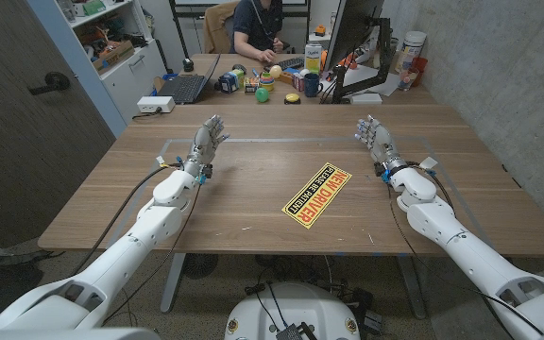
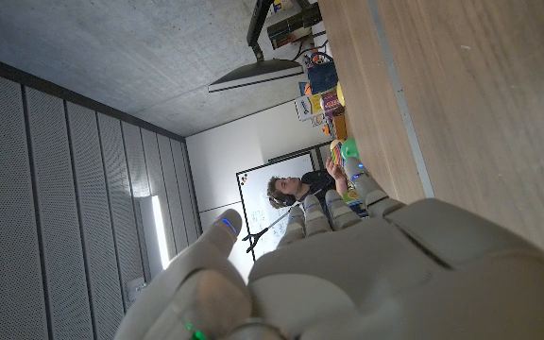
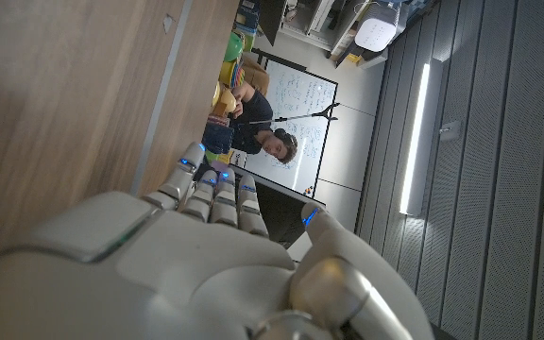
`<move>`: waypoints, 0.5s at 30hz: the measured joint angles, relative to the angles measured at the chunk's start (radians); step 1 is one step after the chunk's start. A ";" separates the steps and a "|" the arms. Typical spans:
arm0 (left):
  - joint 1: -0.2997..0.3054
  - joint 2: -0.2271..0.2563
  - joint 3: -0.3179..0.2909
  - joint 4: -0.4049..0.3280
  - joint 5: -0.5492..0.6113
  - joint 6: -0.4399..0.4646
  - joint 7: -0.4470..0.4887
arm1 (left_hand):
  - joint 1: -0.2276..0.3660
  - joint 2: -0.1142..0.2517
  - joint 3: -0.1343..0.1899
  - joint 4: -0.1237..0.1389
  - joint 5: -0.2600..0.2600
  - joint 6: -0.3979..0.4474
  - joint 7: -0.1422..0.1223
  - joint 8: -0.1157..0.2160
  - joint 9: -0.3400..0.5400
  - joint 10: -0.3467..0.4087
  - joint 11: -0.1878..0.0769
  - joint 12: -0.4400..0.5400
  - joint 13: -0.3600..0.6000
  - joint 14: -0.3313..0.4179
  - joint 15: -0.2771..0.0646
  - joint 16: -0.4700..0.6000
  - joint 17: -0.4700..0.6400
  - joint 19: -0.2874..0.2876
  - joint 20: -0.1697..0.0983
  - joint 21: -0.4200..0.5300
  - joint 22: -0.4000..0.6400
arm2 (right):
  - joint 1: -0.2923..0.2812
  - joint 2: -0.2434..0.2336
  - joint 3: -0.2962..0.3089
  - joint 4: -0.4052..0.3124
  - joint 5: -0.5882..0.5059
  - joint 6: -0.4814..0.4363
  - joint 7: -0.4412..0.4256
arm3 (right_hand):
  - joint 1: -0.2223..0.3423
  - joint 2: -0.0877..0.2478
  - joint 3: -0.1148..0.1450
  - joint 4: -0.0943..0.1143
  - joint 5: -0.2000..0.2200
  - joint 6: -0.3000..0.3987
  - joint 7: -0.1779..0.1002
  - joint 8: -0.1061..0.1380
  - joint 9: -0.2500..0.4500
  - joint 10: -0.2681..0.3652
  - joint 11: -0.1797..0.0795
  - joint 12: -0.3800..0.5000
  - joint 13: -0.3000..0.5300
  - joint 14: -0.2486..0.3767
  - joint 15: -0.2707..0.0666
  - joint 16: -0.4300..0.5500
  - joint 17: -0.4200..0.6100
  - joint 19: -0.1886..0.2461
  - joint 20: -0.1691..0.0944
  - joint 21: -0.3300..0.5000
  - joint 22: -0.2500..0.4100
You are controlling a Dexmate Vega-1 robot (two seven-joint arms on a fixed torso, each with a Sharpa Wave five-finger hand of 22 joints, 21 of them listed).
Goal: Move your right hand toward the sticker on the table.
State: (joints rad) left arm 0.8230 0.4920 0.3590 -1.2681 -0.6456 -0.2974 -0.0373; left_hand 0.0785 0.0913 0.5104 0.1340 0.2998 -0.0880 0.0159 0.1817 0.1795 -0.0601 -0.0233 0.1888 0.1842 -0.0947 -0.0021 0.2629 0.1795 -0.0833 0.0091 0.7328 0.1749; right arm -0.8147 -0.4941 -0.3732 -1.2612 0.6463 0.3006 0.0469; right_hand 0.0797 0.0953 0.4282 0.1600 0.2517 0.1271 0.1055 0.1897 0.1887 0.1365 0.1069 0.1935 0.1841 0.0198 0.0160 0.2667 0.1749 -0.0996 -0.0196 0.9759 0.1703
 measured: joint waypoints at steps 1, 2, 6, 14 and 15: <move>-0.001 -0.002 -0.002 0.002 0.000 0.000 0.000 | 0.000 0.000 0.000 0.000 0.000 0.000 0.000 0.000 0.000 0.000 0.000 0.000 0.000 0.000 0.000 0.000 0.000 0.000 0.000 0.001 0.000 | 0.000 0.000 0.000 0.000 -0.001 0.002 0.003 | 0.000 0.000 0.000 0.000 0.000 0.000 0.000 0.000 0.000 0.001 -0.001 0.000 0.000 0.000 0.000 0.000 0.000 0.000 0.000 0.009 0.000; -0.002 -0.003 -0.003 0.004 0.000 0.000 0.000 | 0.000 0.000 0.000 0.000 0.000 0.000 0.000 0.000 0.000 0.000 0.000 0.000 0.000 0.000 0.000 0.000 0.000 0.000 0.000 0.001 0.000 | 0.000 0.000 0.000 0.000 -0.001 0.003 0.003 | 0.000 0.000 0.000 0.000 0.000 0.000 0.000 0.000 0.000 0.001 -0.001 0.000 0.000 0.000 0.000 0.000 0.000 0.000 0.000 0.012 0.000; -0.005 -0.012 -0.012 0.011 0.012 -0.004 -0.009 | 0.000 0.000 0.000 0.000 0.000 0.000 0.000 0.000 0.000 0.000 0.000 0.000 0.000 0.000 0.000 0.000 0.000 0.000 0.000 0.001 0.000 | 0.018 0.016 -0.001 0.030 -0.006 0.012 0.008 | 0.000 0.000 0.000 0.000 0.000 0.000 0.000 0.000 0.000 0.003 0.001 0.000 0.000 0.000 0.000 0.000 0.000 0.000 0.000 0.012 0.000; -0.006 -0.025 -0.028 0.020 0.027 -0.006 -0.021 | 0.000 0.000 0.000 0.000 0.000 0.000 0.000 0.000 0.000 0.000 0.000 0.000 0.000 0.000 0.000 0.000 0.000 0.000 0.000 0.001 0.004 | 0.020 0.020 -0.001 0.035 -0.038 0.038 -0.001 | 0.000 0.000 -0.006 -0.005 0.000 -0.013 -0.035 0.000 0.004 0.054 0.014 0.014 0.012 0.022 0.057 -0.006 0.004 0.004 0.091 -0.015 -0.002; -0.006 -0.027 -0.031 0.020 0.029 -0.006 -0.023 | 0.000 0.000 0.000 0.000 0.000 0.000 0.000 0.000 0.000 0.000 0.000 0.000 0.000 0.000 0.000 0.000 0.000 0.000 0.000 0.001 0.005 | 0.020 0.020 -0.001 0.035 -0.043 0.041 -0.002 | -0.002 0.002 -0.014 -0.006 0.000 -0.027 -0.047 -0.004 0.005 0.035 0.014 0.006 0.014 0.016 0.071 -0.011 0.005 -0.001 0.107 -0.024 -0.002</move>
State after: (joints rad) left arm 0.8171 0.4655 0.3284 -1.2481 -0.6165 -0.3034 -0.0600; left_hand 0.0784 0.0912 0.5103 0.1339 0.2998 -0.0879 0.0160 0.1817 0.1794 -0.0601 -0.0233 0.1887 0.1841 -0.0946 -0.0021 0.2628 0.1794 -0.0832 0.0091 0.7337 0.1795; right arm -0.7946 -0.4740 -0.3745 -1.2259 0.6029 0.3412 0.0447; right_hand 0.0776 0.0973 0.4142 0.1536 0.2517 0.1005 0.0589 0.1855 0.1933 0.1711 0.1212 0.1993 0.1978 0.0355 0.0870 0.2555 0.1795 -0.1004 0.0878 0.9523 0.1679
